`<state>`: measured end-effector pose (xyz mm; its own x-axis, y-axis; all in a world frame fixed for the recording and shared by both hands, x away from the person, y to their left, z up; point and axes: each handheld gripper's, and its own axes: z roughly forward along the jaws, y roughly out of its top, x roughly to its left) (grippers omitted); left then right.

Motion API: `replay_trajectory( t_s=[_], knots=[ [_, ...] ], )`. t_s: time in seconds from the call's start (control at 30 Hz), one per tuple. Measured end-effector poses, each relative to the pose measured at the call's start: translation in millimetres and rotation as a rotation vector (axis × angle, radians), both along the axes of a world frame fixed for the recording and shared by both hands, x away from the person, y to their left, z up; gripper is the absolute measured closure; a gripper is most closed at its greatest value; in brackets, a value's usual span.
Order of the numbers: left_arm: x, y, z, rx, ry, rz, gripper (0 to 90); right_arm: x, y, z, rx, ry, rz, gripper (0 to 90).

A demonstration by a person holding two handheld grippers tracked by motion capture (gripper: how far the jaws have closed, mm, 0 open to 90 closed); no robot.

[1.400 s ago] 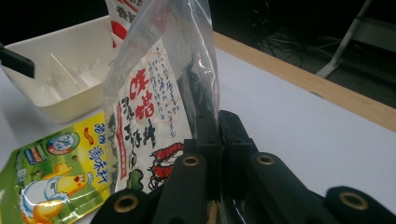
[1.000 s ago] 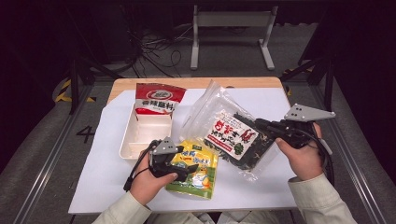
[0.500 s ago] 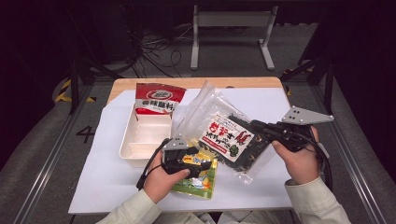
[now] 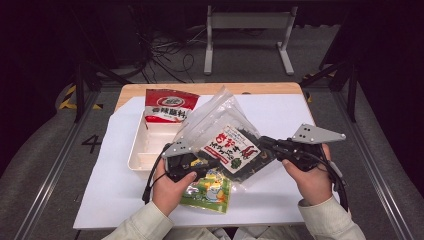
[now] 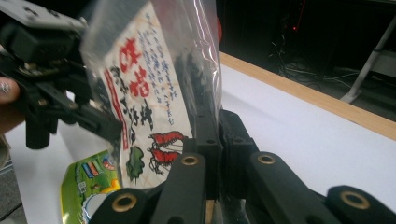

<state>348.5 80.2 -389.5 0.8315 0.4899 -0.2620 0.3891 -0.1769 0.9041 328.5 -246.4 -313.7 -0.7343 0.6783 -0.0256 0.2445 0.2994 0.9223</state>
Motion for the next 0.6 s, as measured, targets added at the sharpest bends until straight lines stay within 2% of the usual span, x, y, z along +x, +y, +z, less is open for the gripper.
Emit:
replay_trajectory(
  t_s=[0.07,0.2,0.27,0.4,0.6],
  knots=[
    [-2.0,2.7,5.0,-0.010,-0.024,0.003,65.5,0.5,-0.3,-2.7,-0.009,0.002,-0.001,87.3],
    [-4.3,7.8,15.0,-0.014,-0.048,-0.014,69.7,0.3,-0.6,-6.0,-0.007,0.012,0.005,87.4],
    [-7.0,10.2,21.2,-0.017,-0.077,-0.023,71.1,0.0,-0.3,-6.6,-0.011,0.014,0.009,87.4],
    [-8.7,14.6,28.6,-0.052,-0.095,-0.031,73.0,-0.5,1.7,-9.7,-0.017,0.019,0.012,87.3],
    [-10.8,17.7,36.1,-0.028,-0.134,-0.045,74.8,0.3,5.2,-12.5,-0.033,0.017,0.019,87.1]
  ],
)
